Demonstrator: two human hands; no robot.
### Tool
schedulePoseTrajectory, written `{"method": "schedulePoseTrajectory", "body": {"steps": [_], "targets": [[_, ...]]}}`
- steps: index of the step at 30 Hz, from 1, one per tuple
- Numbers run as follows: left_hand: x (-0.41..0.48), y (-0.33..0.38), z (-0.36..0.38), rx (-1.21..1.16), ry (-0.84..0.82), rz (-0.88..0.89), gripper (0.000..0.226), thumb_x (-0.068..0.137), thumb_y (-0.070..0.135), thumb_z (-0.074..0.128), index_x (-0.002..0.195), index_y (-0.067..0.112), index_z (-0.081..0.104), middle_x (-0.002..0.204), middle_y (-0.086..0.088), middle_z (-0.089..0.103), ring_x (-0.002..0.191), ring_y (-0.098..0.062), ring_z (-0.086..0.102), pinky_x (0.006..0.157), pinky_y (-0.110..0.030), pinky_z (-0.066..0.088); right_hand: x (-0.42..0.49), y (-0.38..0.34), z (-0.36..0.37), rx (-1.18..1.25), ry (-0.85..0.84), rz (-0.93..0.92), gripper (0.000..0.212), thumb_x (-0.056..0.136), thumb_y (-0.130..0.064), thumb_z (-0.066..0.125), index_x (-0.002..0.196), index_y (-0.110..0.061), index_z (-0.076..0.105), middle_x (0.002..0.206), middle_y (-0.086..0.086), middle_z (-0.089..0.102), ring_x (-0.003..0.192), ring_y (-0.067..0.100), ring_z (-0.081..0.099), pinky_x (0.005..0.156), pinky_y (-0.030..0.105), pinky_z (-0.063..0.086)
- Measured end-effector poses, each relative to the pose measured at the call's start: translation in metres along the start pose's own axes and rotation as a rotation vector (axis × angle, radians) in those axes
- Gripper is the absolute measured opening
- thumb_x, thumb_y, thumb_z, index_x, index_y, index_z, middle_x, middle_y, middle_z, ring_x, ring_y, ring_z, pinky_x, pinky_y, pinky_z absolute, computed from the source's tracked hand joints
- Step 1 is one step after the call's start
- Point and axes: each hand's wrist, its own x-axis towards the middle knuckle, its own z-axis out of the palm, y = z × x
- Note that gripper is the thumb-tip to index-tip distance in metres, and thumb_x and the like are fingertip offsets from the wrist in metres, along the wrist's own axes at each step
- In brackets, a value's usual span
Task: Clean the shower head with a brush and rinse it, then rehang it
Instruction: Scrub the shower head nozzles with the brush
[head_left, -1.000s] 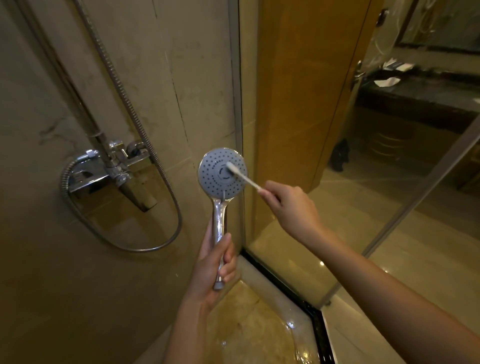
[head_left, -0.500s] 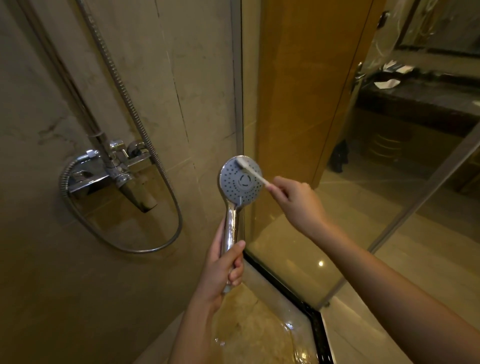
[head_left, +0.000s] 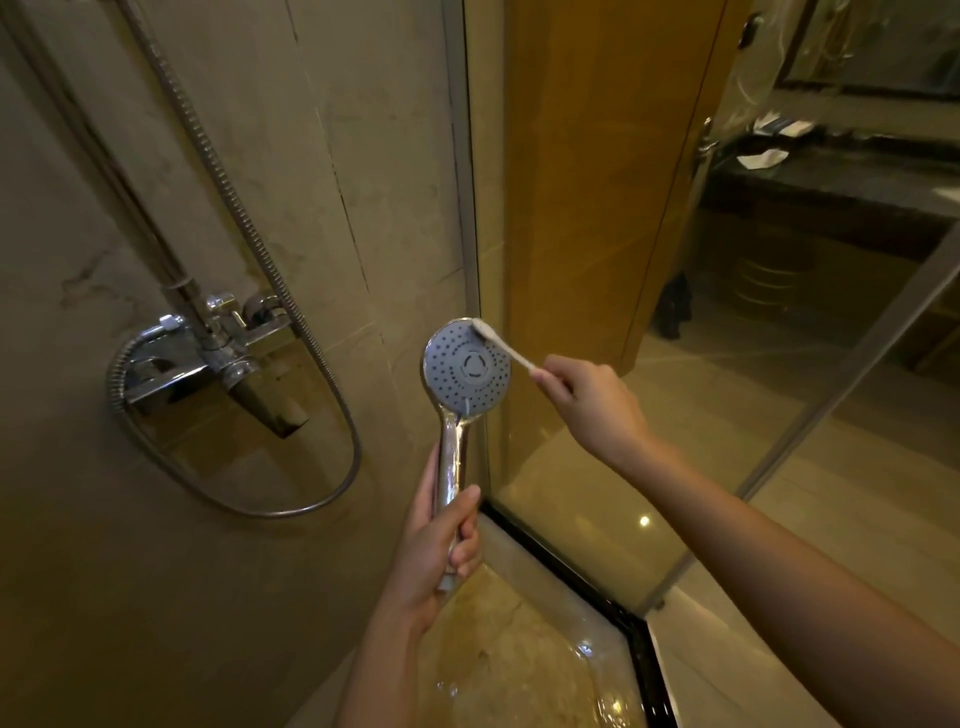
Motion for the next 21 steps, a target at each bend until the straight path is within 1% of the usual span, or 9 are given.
{"method": "schedulePoseTrajectory", "body": {"steps": [2, 7, 10, 11, 14, 16, 18, 19, 21], "targets": [[0.001, 0.000, -0.002, 0.002, 0.020, 0.012, 0.063, 0.079, 0.013, 0.059, 0.129, 0.048, 0.043, 0.052, 0.001, 0.038, 0.033, -0.004, 0.030, 0.029, -0.015, 0.027, -0.006, -0.008, 0.004, -0.065, -0.079, -0.051, 0.025, 0.096, -0.041, 0.043, 0.080, -0.026, 0.055, 0.066, -0.005, 0.057, 0.058, 0.011, 0.057, 0.058, 0.030, 0.052], [0.003, 0.000, -0.002, 0.166, 0.050, 0.016, 0.060, 0.089, 0.010, 0.055, 0.127, 0.053, 0.039, 0.053, 0.001, 0.038, 0.035, -0.006, 0.030, 0.032, -0.017, 0.028, 0.008, -0.002, 0.003, -0.049, 0.014, 0.000, 0.029, 0.096, -0.045, 0.043, 0.079, -0.026, 0.056, 0.067, -0.004, 0.059, 0.061, 0.013, 0.058, 0.061, 0.038, 0.055], [0.002, 0.003, -0.008, 0.203, 0.093, 0.035, 0.059, 0.090, 0.011, 0.055, 0.127, 0.053, 0.037, 0.053, 0.000, 0.038, 0.036, -0.006, 0.031, 0.033, -0.018, 0.028, 0.001, -0.010, 0.011, -0.127, -0.087, -0.076, 0.026, 0.097, -0.044, 0.042, 0.082, -0.026, 0.055, 0.067, -0.005, 0.057, 0.060, 0.011, 0.057, 0.055, 0.030, 0.052], [0.004, 0.003, -0.010, 0.223, 0.097, 0.039, 0.060, 0.090, 0.011, 0.055, 0.128, 0.053, 0.036, 0.053, 0.001, 0.039, 0.036, -0.006, 0.031, 0.033, -0.018, 0.028, 0.004, -0.010, 0.011, -0.137, -0.076, -0.073, 0.026, 0.097, -0.045, 0.042, 0.082, -0.027, 0.054, 0.067, -0.005, 0.057, 0.060, 0.011, 0.058, 0.056, 0.030, 0.053], [0.005, 0.002, -0.008, 0.279, 0.092, 0.036, 0.062, 0.090, 0.010, 0.055, 0.129, 0.053, 0.035, 0.053, 0.003, 0.040, 0.037, -0.005, 0.032, 0.032, -0.018, 0.028, 0.013, -0.001, 0.007, -0.099, -0.013, -0.010, 0.028, 0.096, -0.046, 0.042, 0.082, -0.026, 0.056, 0.068, -0.004, 0.059, 0.061, 0.014, 0.059, 0.061, 0.039, 0.057], [0.004, 0.002, -0.008, 0.280, 0.107, 0.035, 0.061, 0.090, 0.010, 0.055, 0.128, 0.053, 0.035, 0.053, 0.003, 0.040, 0.037, -0.005, 0.032, 0.032, -0.018, 0.028, 0.008, -0.004, 0.009, -0.108, -0.070, -0.061, 0.027, 0.097, -0.044, 0.041, 0.083, -0.025, 0.055, 0.067, -0.005, 0.057, 0.060, 0.011, 0.058, 0.057, 0.032, 0.054], [0.005, 0.003, -0.008, 0.275, 0.106, 0.035, 0.061, 0.091, 0.011, 0.054, 0.130, 0.053, 0.035, 0.054, 0.001, 0.039, 0.038, -0.006, 0.032, 0.033, -0.018, 0.028, -0.001, -0.008, 0.012, -0.163, -0.151, -0.134, 0.023, 0.098, -0.042, 0.041, 0.084, -0.027, 0.052, 0.066, -0.008, 0.053, 0.057, 0.006, 0.054, 0.051, 0.022, 0.045], [0.005, 0.002, -0.009, 0.284, 0.098, 0.030, 0.061, 0.091, 0.011, 0.054, 0.131, 0.053, 0.034, 0.054, 0.001, 0.039, 0.038, -0.006, 0.032, 0.033, -0.018, 0.028, 0.001, -0.007, 0.011, -0.180, -0.138, -0.137, 0.023, 0.098, -0.043, 0.041, 0.084, -0.028, 0.052, 0.066, -0.008, 0.053, 0.057, 0.006, 0.053, 0.052, 0.021, 0.045], [0.005, 0.002, -0.006, 0.305, 0.087, 0.020, 0.061, 0.091, 0.009, 0.053, 0.129, 0.053, 0.034, 0.054, 0.001, 0.039, 0.038, -0.006, 0.033, 0.033, -0.018, 0.029, 0.010, 0.002, 0.006, -0.176, -0.064, -0.082, 0.027, 0.097, -0.047, 0.039, 0.082, -0.029, 0.053, 0.067, -0.007, 0.055, 0.060, 0.009, 0.056, 0.056, 0.029, 0.052]]}}
